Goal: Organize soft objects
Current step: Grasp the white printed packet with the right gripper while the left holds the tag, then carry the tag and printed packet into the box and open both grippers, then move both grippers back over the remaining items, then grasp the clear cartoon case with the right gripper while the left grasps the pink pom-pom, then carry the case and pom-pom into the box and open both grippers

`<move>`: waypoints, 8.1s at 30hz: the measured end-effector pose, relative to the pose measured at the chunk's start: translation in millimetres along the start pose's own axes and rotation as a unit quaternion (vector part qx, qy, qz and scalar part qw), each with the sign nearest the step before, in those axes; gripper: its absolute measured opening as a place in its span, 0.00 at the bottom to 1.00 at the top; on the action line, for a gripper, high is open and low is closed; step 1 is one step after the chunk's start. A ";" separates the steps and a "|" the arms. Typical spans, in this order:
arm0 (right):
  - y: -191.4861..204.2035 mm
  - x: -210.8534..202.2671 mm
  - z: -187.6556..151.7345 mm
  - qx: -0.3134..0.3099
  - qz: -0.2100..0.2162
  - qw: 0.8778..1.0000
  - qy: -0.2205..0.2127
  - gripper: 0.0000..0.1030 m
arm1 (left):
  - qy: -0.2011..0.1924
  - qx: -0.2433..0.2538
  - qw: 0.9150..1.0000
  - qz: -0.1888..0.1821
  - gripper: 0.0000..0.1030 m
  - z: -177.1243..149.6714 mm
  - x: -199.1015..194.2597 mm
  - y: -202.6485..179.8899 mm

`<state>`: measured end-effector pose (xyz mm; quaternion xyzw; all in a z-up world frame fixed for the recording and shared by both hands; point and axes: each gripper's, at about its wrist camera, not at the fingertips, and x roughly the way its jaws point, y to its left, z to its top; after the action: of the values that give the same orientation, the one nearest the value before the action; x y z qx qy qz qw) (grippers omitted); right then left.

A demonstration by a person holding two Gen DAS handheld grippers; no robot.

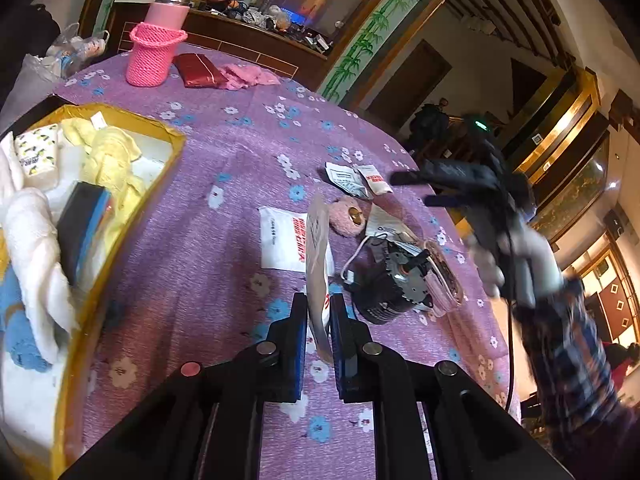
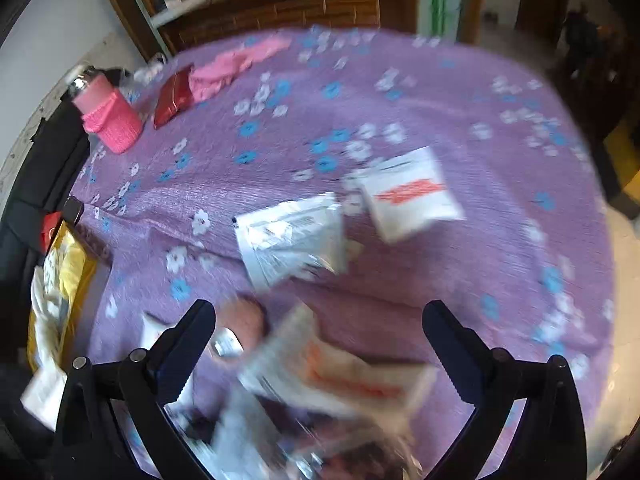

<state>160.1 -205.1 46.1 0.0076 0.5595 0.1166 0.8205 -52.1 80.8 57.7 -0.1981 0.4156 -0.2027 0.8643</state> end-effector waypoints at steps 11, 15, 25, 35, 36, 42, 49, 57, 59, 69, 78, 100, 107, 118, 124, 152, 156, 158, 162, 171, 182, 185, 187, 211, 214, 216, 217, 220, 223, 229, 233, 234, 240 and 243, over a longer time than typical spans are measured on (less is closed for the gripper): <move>13.2 78.9 39.0 0.075 -0.011 0.991 0.107 0.99 | -0.001 -0.008 1.000 0.003 0.09 -1.0 -9.0 16.2; 6.0 66.0 37.1 0.090 -0.026 0.993 0.072 0.49 | -0.006 -0.019 1.000 0.002 0.09 -4.3 -13.9 22.4; 13.7 10.3 20.8 0.059 0.018 0.998 0.013 0.08 | -0.035 -0.030 0.999 0.004 0.09 -10.9 -42.4 25.5; 64.6 -55.8 -17.6 0.001 0.087 0.995 -0.041 0.08 | -0.058 -0.044 0.997 0.017 0.10 -20.5 -68.7 31.7; 72.8 -62.0 -23.6 -0.009 0.097 0.994 -0.042 0.08 | -0.061 -0.046 0.997 0.021 0.10 -21.3 -73.2 34.3; 131.6 -73.9 -50.6 -0.060 0.161 0.985 -0.029 0.08 | -0.084 -0.084 0.990 0.070 0.10 -27.7 -105.9 72.2; 216.9 -58.5 -74.7 -0.123 0.213 0.969 0.012 0.08 | -0.091 -0.147 0.974 0.147 0.10 -37.8 -127.6 128.0; 297.5 -26.5 -109.4 -0.187 0.233 0.952 0.071 0.08 | -0.086 -0.164 0.965 0.187 0.38 -46.3 -130.7 153.5; 314.0 -19.2 -119.4 -0.208 0.230 0.947 0.086 0.08 | -0.104 -0.166 0.962 0.188 0.45 -46.5 -140.6 158.1; 340.3 -17.2 -153.0 -0.272 0.178 0.943 0.067 0.25 | -0.150 -0.159 0.956 0.194 0.62 -43.3 -165.3 155.2; 250.7 -90.9 -163.5 -0.214 0.169 0.958 -0.085 0.70 | -0.137 -0.105 0.963 0.205 0.68 -38.4 -149.5 114.7; -11.9 -107.7 -219.1 0.032 0.084 0.982 -0.168 0.73 | -0.030 0.126 0.953 0.273 0.68 -45.5 -46.7 -43.7; -35.3 -110.5 -224.0 0.047 0.078 0.981 -0.174 0.73 | -0.015 0.154 0.944 0.291 0.68 -47.5 -27.8 -62.4; -51.7 -107.2 -221.8 0.059 0.073 0.981 -0.172 0.73 | 0.003 0.162 0.942 0.294 0.68 -51.6 -12.1 -67.9; -60.6 -101.1 -214.5 0.069 0.061 0.982 -0.164 0.73 | 0.034 0.122 0.965 0.228 0.68 -50.0 -6.3 -54.6; -114.8 -38.4 -148.7 0.169 0.067 0.971 -0.154 0.73 | 0.084 0.102 0.981 0.141 0.69 70.8 105.5 -47.6; -114.5 -38.1 -148.6 0.169 0.065 0.971 -0.153 0.76 | 0.115 0.134 0.976 0.127 0.69 85.7 143.2 -51.8; -115.4 -38.2 -148.4 0.173 0.063 0.971 -0.154 0.77 | 0.125 0.157 0.972 0.122 0.69 88.5 158.8 -55.0; -122.0 -40.2 -149.7 0.184 0.065 0.968 -0.158 0.77 | 0.144 0.205 0.962 0.110 0.69 88.6 186.6 -62.4; -104.4 -36.3 -147.2 0.141 0.084 0.976 -0.139 0.77 | 0.160 0.260 0.948 0.090 0.69 83.1 216.3 -85.0; -77.4 -36.5 -147.9 0.078 0.095 0.984 -0.126 0.85 | 0.150 0.250 0.953 0.075 0.34 82.1 211.7 -89.1; -59.5 -39.7 -149.8 0.039 0.086 0.987 -0.133 0.86 | 0.149 0.261 0.950 0.084 0.34 79.4 212.2 -90.9; -49.2 -37.8 -150.6 0.016 0.070 0.989 -0.131 0.87 | 0.148 0.269 0.947 0.092 0.35 77.5 215.1 -93.4; -83.4 -62.8 -156.3 0.094 0.089 0.971 -0.201 0.75 | 0.018 0.173 0.982 0.080 0.30 81.4 62.3 -58.3; -86.4 -64.2 -157.1 0.103 0.089 0.969 -0.209 0.75 | -0.016 0.141 0.986 0.087 0.30 68.8 15.1 -34.5; -86.4 -65.9 -158.1 0.106 0.088 0.967 -0.214 0.75 | -0.035 0.116 0.988 0.094 0.30 60.5 -11.8 -15.4; -85.6 -67.2 -158.8 0.106 0.090 0.967 -0.215 0.75 | -0.043 0.103 0.989 0.102 0.30 55.3 -24.7 -5.1; -81.2 -74.9 -161.1 0.113 0.111 0.963 -0.218 0.75 | -0.061 0.054 0.989 0.126 0.30 39.9 -57.5 29.5; -61.8 -91.3 -166.9 0.097 0.125 0.961 -0.225 0.75 | -0.073 0.002 0.988 0.138 0.30 25.4 -82.5 61.3; 5.1 -114.1 -160.9 0.030 0.152 0.965 -0.211 0.75 | -0.095 -0.030 0.982 0.163 0.30 9.6 -103.5 96.1; 53.7 -107.8 -150.7 -0.009 0.171 0.967 -0.187 0.75 | -0.095 -0.044 0.981 0.162 0.30 11.7 -101.5 108.8; 67.9 -103.6 -147.0 -0.020 0.177 0.968 -0.177 0.75 | -0.094 -0.041 0.981 0.166 0.30 16.2 -96.0 110.4; 150.3 -83.6 -127.4 -0.081 0.183 0.970 -0.140 0.75 | -0.083 -0.042 0.962 0.256 0.41 29.5 -73.9 126.6; 188.3 -71.4 -112.3 -0.104 0.184 0.970 -0.122 0.75 | -0.081 -0.069 0.955 0.277 0.54 24.4 -73.3 137.8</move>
<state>-2.4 -49.5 96.5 0.0392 0.4292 0.3218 0.8430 -48.9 238.5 48.2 -0.1502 0.3956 0.0903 0.9015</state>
